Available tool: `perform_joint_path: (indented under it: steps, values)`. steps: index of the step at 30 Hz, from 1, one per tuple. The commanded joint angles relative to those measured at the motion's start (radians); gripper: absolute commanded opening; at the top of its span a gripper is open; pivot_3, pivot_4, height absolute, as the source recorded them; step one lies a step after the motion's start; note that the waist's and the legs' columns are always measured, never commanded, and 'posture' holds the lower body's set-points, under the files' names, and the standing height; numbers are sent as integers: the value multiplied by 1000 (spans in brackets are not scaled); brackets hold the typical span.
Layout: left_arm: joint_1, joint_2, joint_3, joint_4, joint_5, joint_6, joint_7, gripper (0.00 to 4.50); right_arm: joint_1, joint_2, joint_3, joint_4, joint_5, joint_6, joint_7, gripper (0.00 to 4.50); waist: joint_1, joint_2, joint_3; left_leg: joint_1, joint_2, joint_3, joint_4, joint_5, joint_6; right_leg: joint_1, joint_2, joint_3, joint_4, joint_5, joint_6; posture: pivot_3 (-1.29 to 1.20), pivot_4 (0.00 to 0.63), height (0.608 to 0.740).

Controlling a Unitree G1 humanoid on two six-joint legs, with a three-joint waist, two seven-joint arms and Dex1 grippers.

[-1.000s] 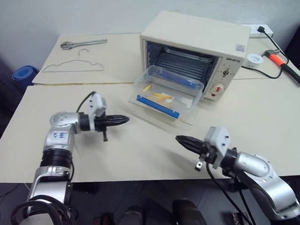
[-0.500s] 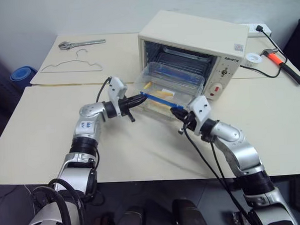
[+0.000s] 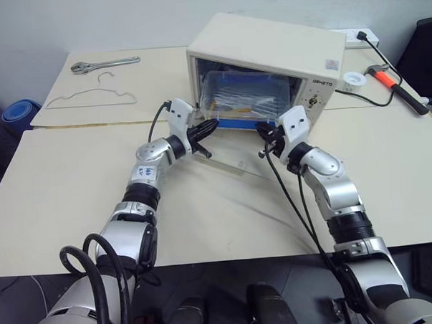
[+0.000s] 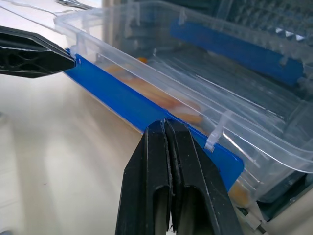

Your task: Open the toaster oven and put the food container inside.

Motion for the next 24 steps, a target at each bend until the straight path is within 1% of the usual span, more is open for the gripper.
perform_joint_path:
  steps: [1,6,9,10,13,15,17,19,20,22,24]
  values:
    - [-57,-14,24,36,10,-47,88,0,-67,31,-31,61,-18,-45,-57,60,-1,0,0,0,0,1,0,0,0,-1,0,0,0,0,0,0,150,740]
    - [-87,-29,60,93,12,-85,218,0,-127,65,-47,146,-15,-67,-89,60,-5,0,0,-1,0,2,0,0,0,-3,0,1,1,0,0,0,150,740]
    - [-104,-39,83,114,1,-95,235,0,-144,75,-57,168,-7,-76,-88,60,-9,0,0,-1,0,3,0,0,0,-3,0,1,1,0,0,0,150,740]
    - [-107,-43,85,117,-1,-98,218,0,-144,75,-59,167,-6,-75,-85,60,-9,0,0,-1,0,3,0,0,0,-3,0,1,1,0,0,0,150,740]
    - [-66,-3,87,93,-23,-95,38,0,-82,35,-103,-5,95,120,-24,60,-14,0,0,-1,0,3,0,0,0,-3,-1,2,1,0,0,0,150,740]
    - [-41,46,104,56,-58,-58,-79,0,-24,-30,-100,-161,165,219,78,60,-16,0,0,-2,0,3,0,0,0,-3,-1,1,1,0,0,0,150,740]
    - [-5,103,102,3,-79,-37,-227,377,46,-97,-118,-326,249,299,162,0,-19,0,0,-3,0,2,0,0,0,-4,-1,1,0,0,0,0,150,740]
    - [64,175,87,-127,-122,14,-410,702,151,-169,-168,-470,316,347,214,0,-23,1,0,-5,1,1,-1,0,0,-6,-1,1,-1,0,0,0,150,740]
    - [97,205,77,-192,-143,47,-485,961,196,-198,-188,-517,339,363,232,0,-24,1,0,-7,1,1,-1,0,0,-7,-1,1,-1,0,0,0,150,740]
    - [169,279,50,-310,-154,95,-598,1580,306,-256,-227,-577,353,355,278,0,-23,1,0,-8,2,0,0,0,0,-8,-1,0,-1,0,0,0,150,740]
    - [251,357,38,-425,-170,149,-684,2072,412,-300,-249,-587,327,329,302,0,-21,1,-1,-9,1,0,-1,-1,0,-7,-1,0,-1,0,0,0,150,740]
